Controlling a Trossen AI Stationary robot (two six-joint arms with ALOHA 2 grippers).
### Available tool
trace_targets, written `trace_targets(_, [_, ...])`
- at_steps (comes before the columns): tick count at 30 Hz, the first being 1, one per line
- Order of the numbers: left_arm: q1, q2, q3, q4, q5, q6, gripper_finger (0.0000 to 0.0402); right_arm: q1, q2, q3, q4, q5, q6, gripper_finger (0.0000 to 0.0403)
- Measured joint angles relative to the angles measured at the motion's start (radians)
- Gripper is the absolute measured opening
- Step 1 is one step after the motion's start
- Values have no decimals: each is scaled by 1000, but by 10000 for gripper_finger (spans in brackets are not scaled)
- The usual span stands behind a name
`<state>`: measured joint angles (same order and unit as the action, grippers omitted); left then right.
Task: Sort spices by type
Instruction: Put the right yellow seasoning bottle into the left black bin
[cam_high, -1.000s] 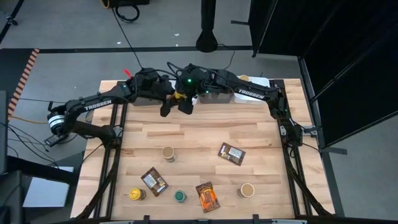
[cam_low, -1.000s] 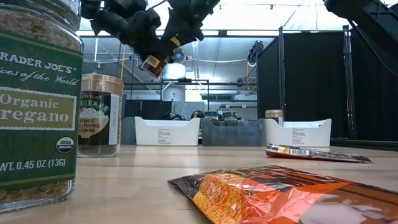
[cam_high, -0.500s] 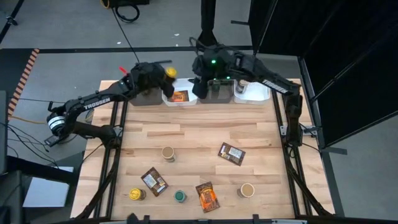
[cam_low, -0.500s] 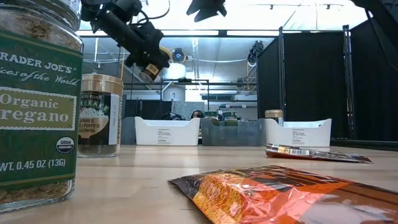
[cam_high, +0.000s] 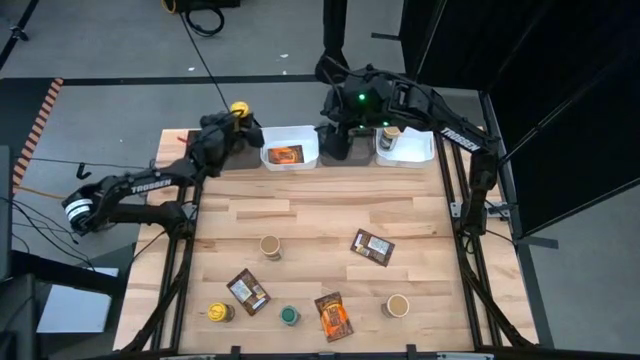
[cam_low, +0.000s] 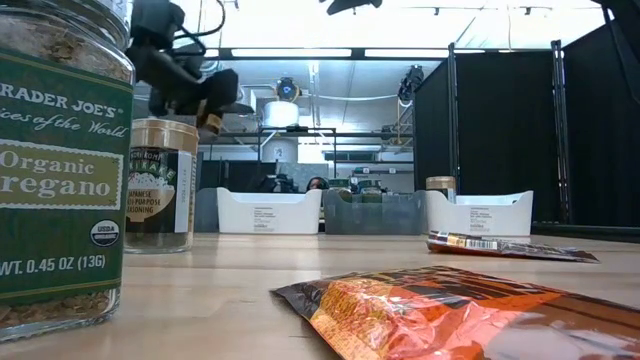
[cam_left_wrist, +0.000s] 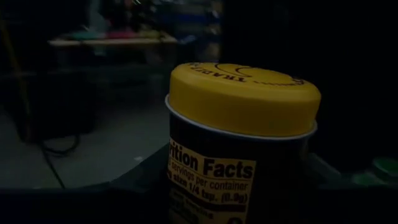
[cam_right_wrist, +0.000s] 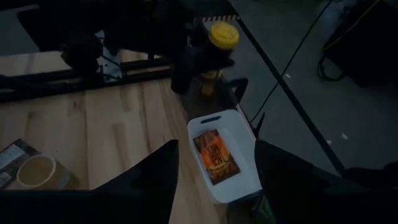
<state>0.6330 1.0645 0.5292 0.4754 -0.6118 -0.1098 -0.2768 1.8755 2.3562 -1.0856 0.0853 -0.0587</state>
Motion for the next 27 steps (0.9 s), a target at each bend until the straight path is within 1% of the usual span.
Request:
trace_targets(2, [-13,-4,-40,63,-47,-2,197,2,0,0,-16,0,2,216])
trace_targets(4, [-21,-2,-67,69,-92,-18,198,2,0,0,-19,-7,2,215])
trace_targets(9, [-64,19,-118,66,-184,-115,198,7,1,0,-17,-23,2,216])
trace_targets(13, [-104,46,-154,69,-317,-123,198,7,1,0,-17,-31,6,213])
trace_targets(18, [-117,97,-209,125,-435,-175,198,13,2,0,-15,-42,11,214])
trace_targets(22, [-116,156,-241,237,-490,-190,198,20,2,0,-15,-53,14,213])
trace_targets(24, [-116,195,-256,279,-496,-203,198,24,2,0,-15,-54,14,211])
trace_targets(27, [-116,244,-257,306,-515,-213,198,32,2,0,-15,-53,14,210])
